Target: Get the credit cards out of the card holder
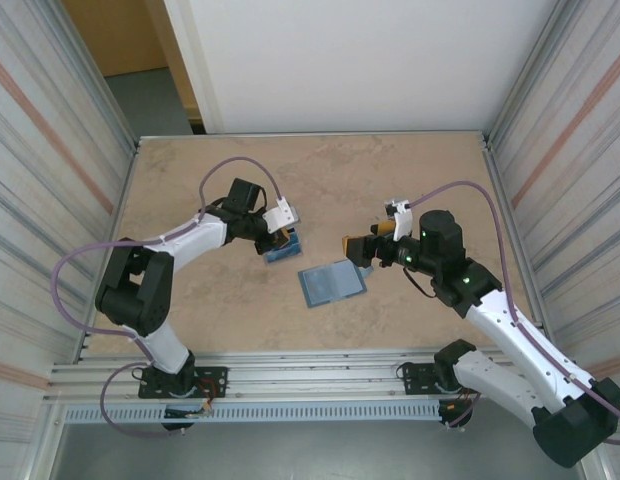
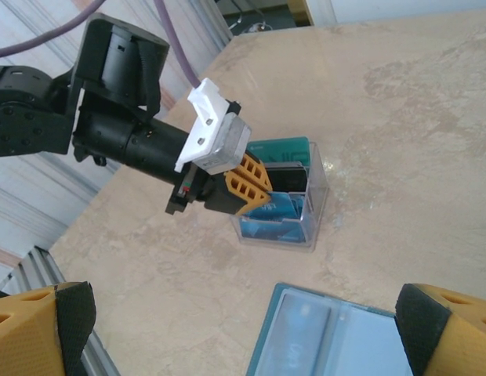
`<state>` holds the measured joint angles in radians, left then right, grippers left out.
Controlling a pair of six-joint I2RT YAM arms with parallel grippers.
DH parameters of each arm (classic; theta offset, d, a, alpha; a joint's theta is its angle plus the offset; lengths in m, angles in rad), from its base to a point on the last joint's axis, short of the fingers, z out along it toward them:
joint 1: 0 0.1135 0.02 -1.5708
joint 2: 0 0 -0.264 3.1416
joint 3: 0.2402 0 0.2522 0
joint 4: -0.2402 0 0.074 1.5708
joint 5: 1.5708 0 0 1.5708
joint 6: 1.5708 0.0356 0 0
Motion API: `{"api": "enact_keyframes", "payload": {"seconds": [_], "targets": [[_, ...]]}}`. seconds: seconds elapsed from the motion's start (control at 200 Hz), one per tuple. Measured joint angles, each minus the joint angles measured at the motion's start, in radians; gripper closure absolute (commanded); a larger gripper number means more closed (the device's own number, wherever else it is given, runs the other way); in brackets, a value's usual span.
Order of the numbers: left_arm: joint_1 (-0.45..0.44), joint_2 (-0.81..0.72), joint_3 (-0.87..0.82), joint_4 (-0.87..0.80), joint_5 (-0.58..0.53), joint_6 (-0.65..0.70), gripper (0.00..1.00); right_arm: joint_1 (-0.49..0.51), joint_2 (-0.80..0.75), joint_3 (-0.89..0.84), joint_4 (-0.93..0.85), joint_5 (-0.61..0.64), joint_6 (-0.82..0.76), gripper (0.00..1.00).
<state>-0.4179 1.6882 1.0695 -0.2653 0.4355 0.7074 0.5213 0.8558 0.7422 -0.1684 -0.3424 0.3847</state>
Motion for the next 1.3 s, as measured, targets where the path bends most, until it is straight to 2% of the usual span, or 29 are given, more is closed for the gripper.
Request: {"api": "enact_keyframes", "payload": {"seconds": [0.22,0.236,0.251,0.376,0.391,0.426,0.526,0.601,0.646,0.661,0.822,0.937,1.077,1.303], "targets": [[0.0,0.0,0.0,0.0,-0.011,-0.001,0.76,0.0,0.0,0.0,-0.019,0.014,0.0,0.01],[0.0,0.0,0.0,0.0,-0.011,-0.001,0.69,0.0,0.0,0.0,-0.021,0.016,0.0,0.0],[0.0,0.0,0.0,0.0,-0.011,-0.001,0.68,0.0,0.0,0.0,-0.024,0.019,0.0,0.0],[0.0,-0.019,0.0,-0.007,-0.011,-0.013,0.66,0.0,0.019,0.018,-0.063,0.044,0.003,0.07],[0.0,-0.023,0.0,-0.008,-0.011,-0.013,0.61,0.0,0.023,0.021,-0.067,0.049,0.005,0.08],[0.0,-0.04,0.0,-0.01,-0.011,-0.022,0.59,0.0,0.034,0.029,-0.075,0.058,0.008,0.11],[0.0,-0.119,-0.018,0.008,-0.012,-0.055,0.4,0.008,0.072,0.052,-0.109,0.087,0.018,0.16],[0.0,-0.208,-0.056,0.041,-0.019,-0.08,0.21,0.035,0.108,0.067,-0.142,0.12,0.023,0.19],[0.0,-0.266,-0.089,0.072,-0.032,-0.108,0.04,0.064,0.132,0.079,-0.169,0.148,0.026,0.21],[0.0,-0.283,-0.099,0.078,-0.037,-0.118,0.02,0.072,0.14,0.084,-0.177,0.158,0.026,0.22],[0.0,-0.467,-0.214,0.164,-0.12,-0.224,0.01,0.185,0.243,0.138,-0.264,0.254,0.029,0.32],[0.0,-0.564,-0.266,0.184,-0.206,-0.328,0.01,0.255,0.317,0.172,-0.322,0.315,0.032,0.35],[0.0,-0.64,-0.287,0.18,-0.313,-0.471,0.01,0.338,0.417,0.224,-0.388,0.379,0.034,0.41],[0.0,-0.73,-0.352,0.155,-0.438,-0.675,0.01,0.426,0.597,0.316,-0.448,0.427,0.05,0.42]]}}
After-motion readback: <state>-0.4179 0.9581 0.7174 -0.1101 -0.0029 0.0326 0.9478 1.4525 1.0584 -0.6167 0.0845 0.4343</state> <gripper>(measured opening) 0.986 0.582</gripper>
